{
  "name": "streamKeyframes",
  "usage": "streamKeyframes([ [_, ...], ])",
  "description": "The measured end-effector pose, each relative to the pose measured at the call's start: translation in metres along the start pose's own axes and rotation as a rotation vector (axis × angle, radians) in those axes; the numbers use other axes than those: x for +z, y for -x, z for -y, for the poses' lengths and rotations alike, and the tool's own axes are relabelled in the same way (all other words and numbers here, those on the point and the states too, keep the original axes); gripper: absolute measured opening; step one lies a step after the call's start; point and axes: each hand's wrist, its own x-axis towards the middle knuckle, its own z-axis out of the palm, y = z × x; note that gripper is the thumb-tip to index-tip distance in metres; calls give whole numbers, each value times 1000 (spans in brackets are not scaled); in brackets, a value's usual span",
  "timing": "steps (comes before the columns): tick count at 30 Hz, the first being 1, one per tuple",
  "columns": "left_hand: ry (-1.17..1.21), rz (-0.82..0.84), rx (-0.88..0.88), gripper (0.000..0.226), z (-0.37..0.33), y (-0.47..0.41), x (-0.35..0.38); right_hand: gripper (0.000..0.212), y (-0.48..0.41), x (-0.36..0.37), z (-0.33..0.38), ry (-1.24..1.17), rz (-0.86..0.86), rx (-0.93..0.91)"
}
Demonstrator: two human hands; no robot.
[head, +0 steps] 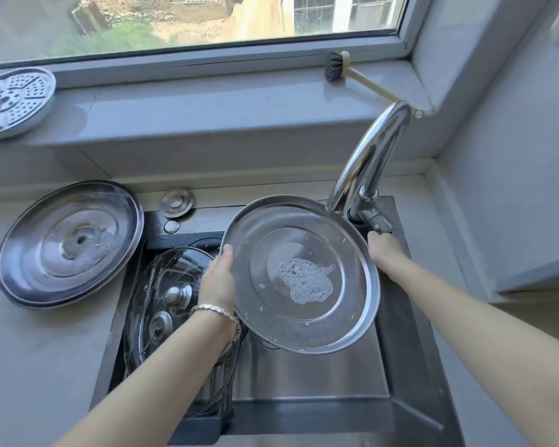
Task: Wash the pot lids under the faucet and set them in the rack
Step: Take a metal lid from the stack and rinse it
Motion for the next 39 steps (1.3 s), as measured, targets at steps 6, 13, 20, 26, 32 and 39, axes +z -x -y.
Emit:
streamKeyframes([
  [6, -2, 11, -16, 55, 5, 0, -1, 35, -4, -1, -8, 50, 4, -29],
  [13, -58, -47, 40, 60, 9, 2, 3, 69, 44, 29, -7, 432, -183, -394],
  [20, -72, 9, 119, 41, 8, 32, 21, 82, 86, 71, 8, 582, 196, -1020],
  [26, -5, -47, 125, 30, 4, 34, 12, 87, 81, 60, -1, 641, 97, -753],
  [32, -39, -27, 145, 39, 2, 50, 17, 77, 75, 54, 12, 652, 95, -920],
  [39, 3, -7, 148, 21, 4, 53, 10, 72, 118, 73, -5, 617, 236, -1144],
])
